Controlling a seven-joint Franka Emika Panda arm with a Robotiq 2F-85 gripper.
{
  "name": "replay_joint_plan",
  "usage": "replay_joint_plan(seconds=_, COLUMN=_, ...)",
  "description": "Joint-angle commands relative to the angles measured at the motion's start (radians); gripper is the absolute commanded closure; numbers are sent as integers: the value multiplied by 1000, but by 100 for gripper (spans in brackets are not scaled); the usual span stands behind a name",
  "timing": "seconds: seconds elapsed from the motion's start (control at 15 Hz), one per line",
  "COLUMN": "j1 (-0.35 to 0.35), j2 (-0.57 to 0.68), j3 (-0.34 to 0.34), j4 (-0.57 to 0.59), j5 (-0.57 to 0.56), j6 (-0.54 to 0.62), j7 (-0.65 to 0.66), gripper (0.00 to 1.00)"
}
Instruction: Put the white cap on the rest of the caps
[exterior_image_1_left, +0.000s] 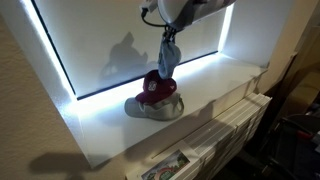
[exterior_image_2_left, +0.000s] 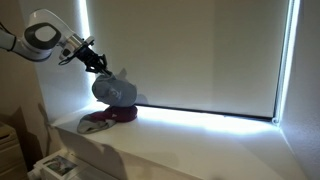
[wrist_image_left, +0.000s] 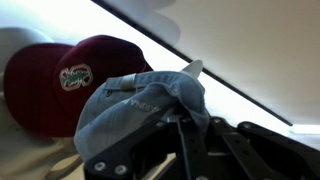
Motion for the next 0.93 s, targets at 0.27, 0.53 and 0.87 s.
replay_joint_plan(seconds=0.27, j1=-59, j2=191, j3=-151, j4=99, j5=466, j6=-28, j7=-3, gripper=98)
replay_joint_plan(seconds=0.53, j1=-118, j2=313, j3=-204, j4=140, j5=665, j6=-59, j7=-3, gripper=98)
replay_joint_plan(seconds=0.87, j1=-163, j2=420, j3=-205, j4=184, j5=701, j6=-111, j7=-3, gripper=98)
